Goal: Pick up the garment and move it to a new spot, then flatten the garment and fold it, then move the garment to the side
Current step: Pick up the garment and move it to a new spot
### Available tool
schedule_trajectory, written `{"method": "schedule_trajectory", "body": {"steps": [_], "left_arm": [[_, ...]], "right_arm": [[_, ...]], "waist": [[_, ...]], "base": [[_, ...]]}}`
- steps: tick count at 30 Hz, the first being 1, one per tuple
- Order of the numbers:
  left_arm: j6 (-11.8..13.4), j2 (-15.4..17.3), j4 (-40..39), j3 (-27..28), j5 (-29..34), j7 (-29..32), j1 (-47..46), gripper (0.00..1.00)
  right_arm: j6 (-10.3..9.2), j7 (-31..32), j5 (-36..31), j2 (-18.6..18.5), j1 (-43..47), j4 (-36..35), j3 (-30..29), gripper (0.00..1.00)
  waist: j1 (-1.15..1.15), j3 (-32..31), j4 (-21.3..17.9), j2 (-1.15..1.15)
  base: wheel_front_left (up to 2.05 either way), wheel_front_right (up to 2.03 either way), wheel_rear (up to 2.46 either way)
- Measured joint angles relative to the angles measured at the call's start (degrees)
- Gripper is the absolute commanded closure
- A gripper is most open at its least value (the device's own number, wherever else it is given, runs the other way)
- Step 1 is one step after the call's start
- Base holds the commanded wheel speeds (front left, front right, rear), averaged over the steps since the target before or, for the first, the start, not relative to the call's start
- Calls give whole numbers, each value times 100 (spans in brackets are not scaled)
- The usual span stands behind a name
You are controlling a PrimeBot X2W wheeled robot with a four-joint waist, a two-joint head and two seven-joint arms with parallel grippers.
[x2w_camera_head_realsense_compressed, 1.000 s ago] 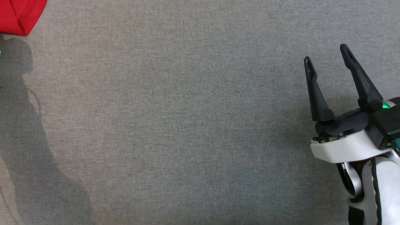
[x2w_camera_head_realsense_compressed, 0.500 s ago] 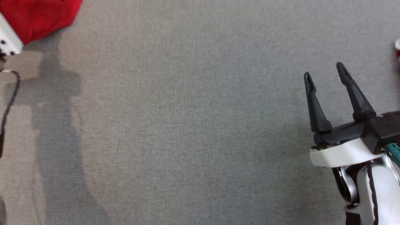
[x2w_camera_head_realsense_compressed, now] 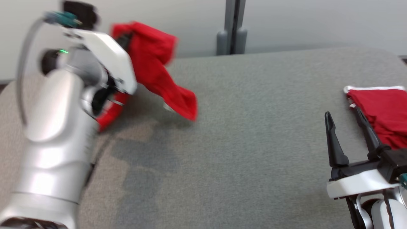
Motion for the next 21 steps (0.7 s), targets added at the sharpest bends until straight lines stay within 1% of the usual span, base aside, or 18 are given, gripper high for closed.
{"method": "schedule_trajectory", "body": {"steps": [3, 5, 8, 9, 11, 13, 17, 18, 21], "left_arm": [[-15, -353, -304, -230, -233, 33, 416, 100], [-16, -525, -443, -405, -324, -5, 680, 100], [35, -680, -503, -664, -460, -221, 991, 100], [35, -680, -503, -664, -460, -221, 991, 100], [169, -692, -482, -843, -527, -453, 1092, 100], [313, -679, -519, -1201, -896, -688, 1159, 100], [758, -709, -501, -2068, -1469, -1127, 1145, 100], [951, -717, -389, -2391, -1675, -1328, 1037, 100], [1196, -704, -196, -2752, -1945, -1606, 828, 100]], "right_arm": [[0, 9, 38, 2, 139, -19, -20, 0], [0, 18, 65, 2, 197, -26, -12, 0], [-1, 32, 108, -1, 203, -43, 31, 0], [-1, 32, 108, -1, 203, -43, 31, 0], [-1, 31, 154, 2, 194, -36, 110, 0], [-1, 27, 205, 2, 152, -13, 202, 0], [-1, -24, 311, 3, 6, 83, 378, 0], [0, -69, 367, 2, -36, 146, 443, 0], [-1, -129, 410, 0, -90, 247, 508, 0]], "waist": [[0, -224, -165, 0], [0, -289, -322, 0], [0, -308, -572, 0], [0, -308, -572, 0], [0, -280, -741, 0], [0, -230, -920, 0], [0, -86, -1309, 0], [0, -6, -1506, 0], [0, 121, -1782, 0]], "base": [[0, 0, 0], [0, 0, 0], [0, 0, 0], [0, 0, 0], [0, 0, 0], [0, 0, 0], [0, 0, 0], [0, 0, 0], [0, 0, 0]]}}
